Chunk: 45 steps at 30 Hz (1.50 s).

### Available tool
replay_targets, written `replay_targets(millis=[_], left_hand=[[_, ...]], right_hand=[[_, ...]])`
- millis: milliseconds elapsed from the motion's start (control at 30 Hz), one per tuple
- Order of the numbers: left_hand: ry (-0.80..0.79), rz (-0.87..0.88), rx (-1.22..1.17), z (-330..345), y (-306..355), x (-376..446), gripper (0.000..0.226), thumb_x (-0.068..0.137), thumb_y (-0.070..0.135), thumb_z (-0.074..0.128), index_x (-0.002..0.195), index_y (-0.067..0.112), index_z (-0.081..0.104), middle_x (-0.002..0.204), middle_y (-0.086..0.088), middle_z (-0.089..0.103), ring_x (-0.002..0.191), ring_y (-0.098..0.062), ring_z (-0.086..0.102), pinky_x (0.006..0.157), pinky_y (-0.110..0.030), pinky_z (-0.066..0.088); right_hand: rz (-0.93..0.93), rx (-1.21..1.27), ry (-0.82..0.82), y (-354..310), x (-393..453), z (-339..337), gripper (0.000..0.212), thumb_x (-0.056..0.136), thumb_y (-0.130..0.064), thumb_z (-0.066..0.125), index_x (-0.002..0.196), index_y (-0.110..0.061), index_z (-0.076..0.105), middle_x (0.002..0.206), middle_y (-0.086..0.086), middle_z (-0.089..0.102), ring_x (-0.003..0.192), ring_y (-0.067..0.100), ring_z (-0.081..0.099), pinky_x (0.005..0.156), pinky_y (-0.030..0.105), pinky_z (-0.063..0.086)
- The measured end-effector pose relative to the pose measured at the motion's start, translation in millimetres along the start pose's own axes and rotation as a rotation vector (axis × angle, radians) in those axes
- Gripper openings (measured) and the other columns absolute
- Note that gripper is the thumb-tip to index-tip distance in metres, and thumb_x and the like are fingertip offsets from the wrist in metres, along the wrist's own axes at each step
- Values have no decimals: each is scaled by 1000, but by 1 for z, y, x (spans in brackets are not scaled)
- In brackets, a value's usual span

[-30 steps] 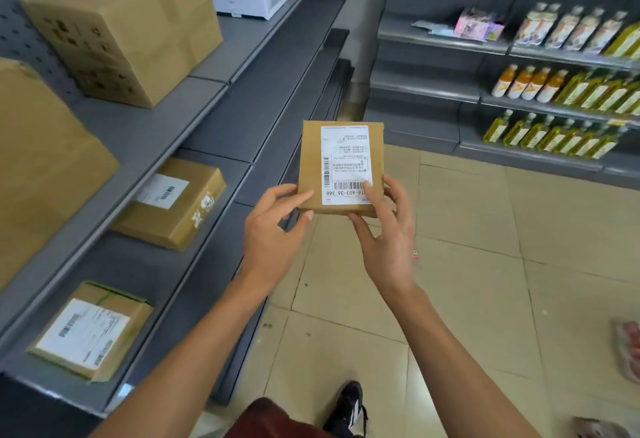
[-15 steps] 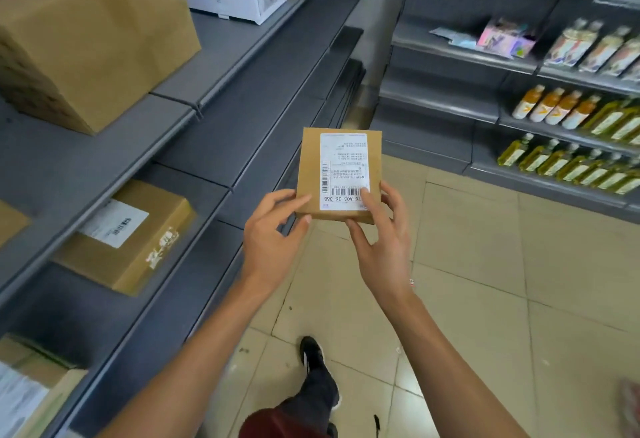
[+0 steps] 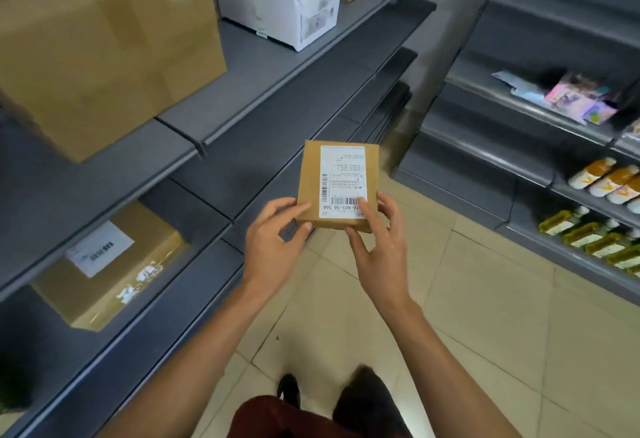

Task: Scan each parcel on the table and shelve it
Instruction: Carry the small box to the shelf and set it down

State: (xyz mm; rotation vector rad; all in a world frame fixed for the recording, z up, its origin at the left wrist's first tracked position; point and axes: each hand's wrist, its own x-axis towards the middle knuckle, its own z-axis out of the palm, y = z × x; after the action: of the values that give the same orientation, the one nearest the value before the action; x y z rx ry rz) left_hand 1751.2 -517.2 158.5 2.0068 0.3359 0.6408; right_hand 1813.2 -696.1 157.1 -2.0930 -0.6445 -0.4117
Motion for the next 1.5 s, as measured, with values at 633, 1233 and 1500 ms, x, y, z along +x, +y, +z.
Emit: replay_targets(millis=[633,1233,1500], left_hand=[[478,-354,340,94,-71,72,42,84,8,81,124,15,73,128,-1,64,114,-9,61,91,-15,54],[579,-504,404,121,-154,74,34,90,5,75,123,14,73,129,-3,64,107,-15,65,94,-28,58],[604,-564,382,119,-196,75,33,94,8,71,126,16,71,132,-3,61,109,-19,65,96,-33,58]], right_hand=[[-332,318,-736,141,181,127,48,96,-9,69,142,-6,56,152,19,38,143,33,39,105,52,49],[-463,328,-809,192,172,215,50,95,-6,69,143,-11,56,152,19,40,138,27,45,106,20,46],[-464,237,-883,201,165,263,49,97,-13,67,145,-14,55,154,15,39,136,29,47,103,48,53]])
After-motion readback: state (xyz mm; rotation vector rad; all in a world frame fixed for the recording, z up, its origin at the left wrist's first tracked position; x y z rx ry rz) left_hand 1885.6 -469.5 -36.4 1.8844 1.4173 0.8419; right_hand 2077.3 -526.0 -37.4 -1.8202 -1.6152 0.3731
